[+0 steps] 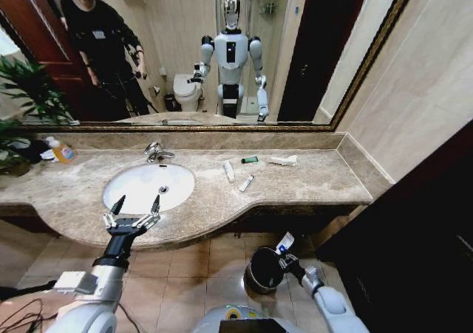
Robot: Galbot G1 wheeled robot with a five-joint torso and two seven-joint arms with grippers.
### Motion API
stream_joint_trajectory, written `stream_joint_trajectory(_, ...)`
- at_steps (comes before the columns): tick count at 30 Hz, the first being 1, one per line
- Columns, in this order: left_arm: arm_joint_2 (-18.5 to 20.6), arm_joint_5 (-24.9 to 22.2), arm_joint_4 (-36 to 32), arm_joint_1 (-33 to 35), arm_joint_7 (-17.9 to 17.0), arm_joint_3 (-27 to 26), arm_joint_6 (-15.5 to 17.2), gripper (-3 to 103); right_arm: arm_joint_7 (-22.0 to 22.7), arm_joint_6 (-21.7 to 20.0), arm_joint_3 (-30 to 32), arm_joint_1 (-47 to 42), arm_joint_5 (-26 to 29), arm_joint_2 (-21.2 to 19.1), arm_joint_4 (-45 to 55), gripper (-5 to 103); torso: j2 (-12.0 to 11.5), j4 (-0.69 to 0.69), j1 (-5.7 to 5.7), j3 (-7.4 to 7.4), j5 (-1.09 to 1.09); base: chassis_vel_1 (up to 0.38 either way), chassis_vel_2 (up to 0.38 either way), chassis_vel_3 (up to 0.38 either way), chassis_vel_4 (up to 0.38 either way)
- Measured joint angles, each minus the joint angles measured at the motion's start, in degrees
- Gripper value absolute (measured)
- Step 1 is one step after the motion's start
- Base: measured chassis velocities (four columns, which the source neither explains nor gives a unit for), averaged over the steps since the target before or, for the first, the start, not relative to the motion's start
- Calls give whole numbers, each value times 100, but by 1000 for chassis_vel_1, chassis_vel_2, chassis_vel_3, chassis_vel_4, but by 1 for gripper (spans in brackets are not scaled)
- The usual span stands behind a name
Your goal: Pick up the trash from the sink and place it in the trash bin.
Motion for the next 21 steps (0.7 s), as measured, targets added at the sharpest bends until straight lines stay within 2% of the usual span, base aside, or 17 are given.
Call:
stream_joint_trajectory(3, 0, 0, 0, 0, 0, 0, 0, 100, 141, 40, 42, 120, -155, 130, -290, 21, 0, 0, 0, 0, 2, 0, 0, 0, 0)
stream_joint_trajectory(4, 1, 0, 0, 0, 0, 0, 0, 100, 202, 41, 57, 166, -238, 180, -395, 19, 0, 0, 0, 0, 3, 0, 0, 0, 0)
stream_joint_trajectory(7, 0, 0, 0, 0, 0, 0, 0, 100, 222, -29, 58, 169, -261, 206, -423, 21, 0, 0, 0, 0, 2, 0, 0, 0, 0)
stream_joint_trajectory(8, 1, 0, 0, 0, 0, 0, 0, 100, 218, -70, 51, 147, -260, 206, -410, 32, 0, 0, 0, 0, 1, 0, 0, 0, 0)
stream_joint_trajectory(10, 0, 0, 0, 0, 0, 0, 0, 100, 215, -80, 45, 126, -259, 206, -396, 32, 0, 0, 0, 0, 1, 0, 0, 0, 0)
stream_joint_trajectory(12, 0, 0, 0, 0, 0, 0, 0, 100, 217, -85, 41, 87, -273, 214, -364, 42, 0, 0, 0, 0, 1, 0, 0, 0, 0)
stream_joint_trajectory(13, 0, 0, 0, 0, 0, 0, 0, 100, 217, -85, 41, 87, -273, 214, -364, 42, 0, 0, 0, 0, 1, 0, 0, 0, 0)
stream_joint_trajectory(16, 0, 0, 0, 0, 0, 0, 0, 100, 340, -26, 32, 31, -265, 240, -344, 58, 0, 0, 0, 0, 2, 0, 0, 0, 0)
stream_joint_trajectory(17, 0, 0, 0, 0, 0, 0, 0, 100, 340, -26, 32, 31, -265, 240, -344, 58, 0, 0, 0, 0, 2, 0, 0, 0, 0)
stream_joint_trajectory(19, 1, 0, 0, 0, 0, 0, 0, 100, 379, -46, 32, -19, -222, 229, -222, 70, 0, 0, 0, 0, 3, 0, 0, 0, 0)
stream_joint_trajectory(20, 1, 0, 0, 0, 0, 0, 0, 100, 379, -46, 32, -19, -222, 229, -222, 70, 0, 0, 0, 0, 3, 0, 0, 0, 0)
stream_joint_trajectory(21, 1, 0, 0, 0, 0, 0, 0, 100, 380, -104, 32, -70, -185, 187, -89, 75, 0, 0, 0, 0, 2, 0, 0, 0, 0)
